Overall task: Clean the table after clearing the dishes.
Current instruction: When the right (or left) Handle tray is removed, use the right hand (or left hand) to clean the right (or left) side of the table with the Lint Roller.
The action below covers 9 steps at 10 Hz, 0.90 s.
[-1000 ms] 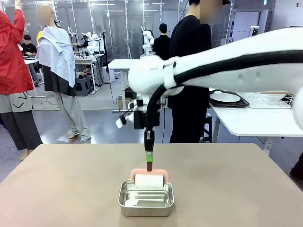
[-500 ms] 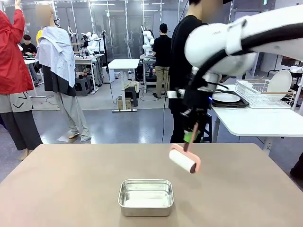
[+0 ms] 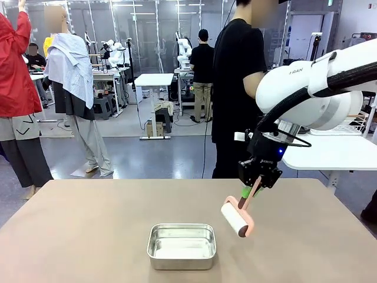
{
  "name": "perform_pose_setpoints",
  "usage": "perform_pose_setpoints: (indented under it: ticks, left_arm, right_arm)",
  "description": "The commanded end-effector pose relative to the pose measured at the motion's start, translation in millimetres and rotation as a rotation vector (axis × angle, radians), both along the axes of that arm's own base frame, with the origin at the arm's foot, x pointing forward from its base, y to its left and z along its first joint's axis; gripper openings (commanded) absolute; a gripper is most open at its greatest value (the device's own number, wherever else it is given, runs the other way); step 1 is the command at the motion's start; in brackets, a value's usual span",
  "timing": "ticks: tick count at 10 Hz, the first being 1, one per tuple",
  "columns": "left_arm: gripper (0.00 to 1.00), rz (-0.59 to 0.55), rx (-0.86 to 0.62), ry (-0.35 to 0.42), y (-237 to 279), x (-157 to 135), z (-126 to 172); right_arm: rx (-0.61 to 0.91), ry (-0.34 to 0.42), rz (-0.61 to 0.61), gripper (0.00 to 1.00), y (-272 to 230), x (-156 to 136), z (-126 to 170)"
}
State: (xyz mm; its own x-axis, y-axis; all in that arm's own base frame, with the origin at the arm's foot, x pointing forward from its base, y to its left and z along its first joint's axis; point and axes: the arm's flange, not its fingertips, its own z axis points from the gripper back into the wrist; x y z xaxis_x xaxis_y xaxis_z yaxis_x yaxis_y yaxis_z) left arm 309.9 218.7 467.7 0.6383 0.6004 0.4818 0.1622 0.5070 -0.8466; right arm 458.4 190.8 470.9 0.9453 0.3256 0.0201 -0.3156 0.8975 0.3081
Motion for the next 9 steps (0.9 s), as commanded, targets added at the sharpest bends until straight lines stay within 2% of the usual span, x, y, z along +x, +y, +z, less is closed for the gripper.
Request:
perform_pose_setpoints:
  ticks: [1, 2, 3, 4, 7, 9]
  left_arm:
    - [1.00, -0.007, -0.006, 0.016, 2, -3, 2]
    - [1.00, -0.007, -0.006, 0.016, 2, -3, 2]
    - [1.00, -0.007, -0.006, 0.016, 2, -3, 2]
    - [1.00, -0.007, -0.006, 0.016, 2, -3, 2]
    - [1.00, -0.007, -0.006, 0.016, 2, -3, 2]
    - [1.00, -0.007, -0.006, 0.016, 2, -3, 2]
  right_arm:
    - [-0.017, 0.000, 0.026, 0.00, 4, 8, 12]
    - [-0.017, 0.000, 0.026, 0.00, 4, 8, 12]
    - [-0.002, -0.003, 0.007, 0.23, 1, 3, 5]
    - [0.073, 0.032, -0.062, 0.23, -15, -1, -8]
    - [0.239, 0.070, -0.327, 0.23, -60, -12, -51]
    - [0.392, 0.130, -0.348, 0.23, -74, -4, -79]
